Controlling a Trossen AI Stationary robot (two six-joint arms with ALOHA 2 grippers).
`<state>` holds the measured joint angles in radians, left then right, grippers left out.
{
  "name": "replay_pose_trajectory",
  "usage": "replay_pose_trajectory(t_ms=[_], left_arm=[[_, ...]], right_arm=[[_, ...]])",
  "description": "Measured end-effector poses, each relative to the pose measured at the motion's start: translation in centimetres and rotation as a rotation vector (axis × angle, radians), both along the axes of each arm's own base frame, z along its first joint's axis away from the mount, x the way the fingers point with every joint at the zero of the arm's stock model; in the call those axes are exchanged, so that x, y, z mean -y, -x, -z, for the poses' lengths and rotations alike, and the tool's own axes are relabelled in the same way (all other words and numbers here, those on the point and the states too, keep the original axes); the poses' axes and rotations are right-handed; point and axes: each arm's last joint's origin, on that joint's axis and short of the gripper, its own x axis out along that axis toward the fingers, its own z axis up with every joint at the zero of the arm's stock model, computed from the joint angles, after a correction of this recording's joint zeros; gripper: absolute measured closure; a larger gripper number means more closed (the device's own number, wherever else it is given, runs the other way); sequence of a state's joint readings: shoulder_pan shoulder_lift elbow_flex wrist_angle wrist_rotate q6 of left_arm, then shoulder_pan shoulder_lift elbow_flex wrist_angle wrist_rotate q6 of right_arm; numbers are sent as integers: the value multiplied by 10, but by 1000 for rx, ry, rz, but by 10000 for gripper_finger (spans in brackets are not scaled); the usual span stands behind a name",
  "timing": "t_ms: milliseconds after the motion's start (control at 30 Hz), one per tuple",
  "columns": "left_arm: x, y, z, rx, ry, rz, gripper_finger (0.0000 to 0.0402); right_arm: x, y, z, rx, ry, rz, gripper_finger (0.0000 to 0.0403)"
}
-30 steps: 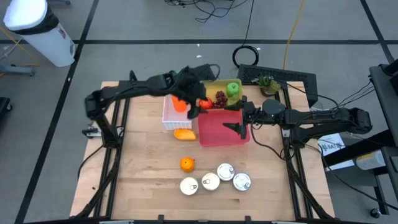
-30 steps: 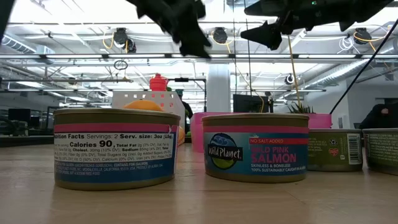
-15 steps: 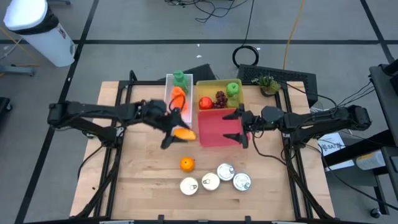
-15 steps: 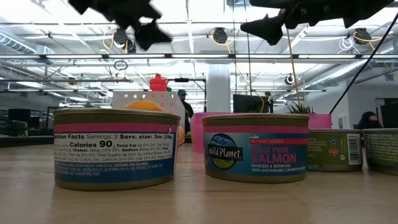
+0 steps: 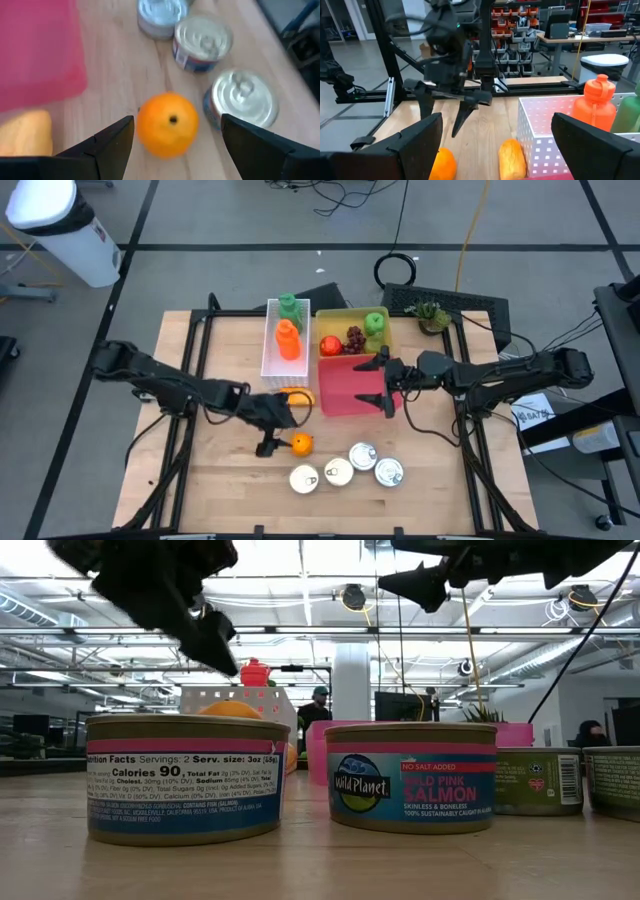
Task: Pick & Place Food Item
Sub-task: Put the orange into the yellow bin
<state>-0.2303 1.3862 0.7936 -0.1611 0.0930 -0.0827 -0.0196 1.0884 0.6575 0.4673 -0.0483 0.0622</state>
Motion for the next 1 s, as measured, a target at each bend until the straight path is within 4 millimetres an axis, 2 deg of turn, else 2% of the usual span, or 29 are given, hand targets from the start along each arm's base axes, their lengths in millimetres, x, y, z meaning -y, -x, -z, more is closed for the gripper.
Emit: replay_pose_trajectory(t_ms=[133,367,467,667,1000], left_arm=[[11,-10,6,-2,-78,41,96],[17,-32,18,-26,-146,118,96],[14,-36,29,-76,-127,145,96],[5,-42,40,-120,-80,155,96],[-1,-46,47,-143,-45,153,105]], right_arm=[[0,0,0,-1,4,0,51],[0,0,0,-2,4,0,51],[0,0,0,-2,4,0,51],[0,0,1,-6,4,0,51],[0,0,1,-8,4,0,51]])
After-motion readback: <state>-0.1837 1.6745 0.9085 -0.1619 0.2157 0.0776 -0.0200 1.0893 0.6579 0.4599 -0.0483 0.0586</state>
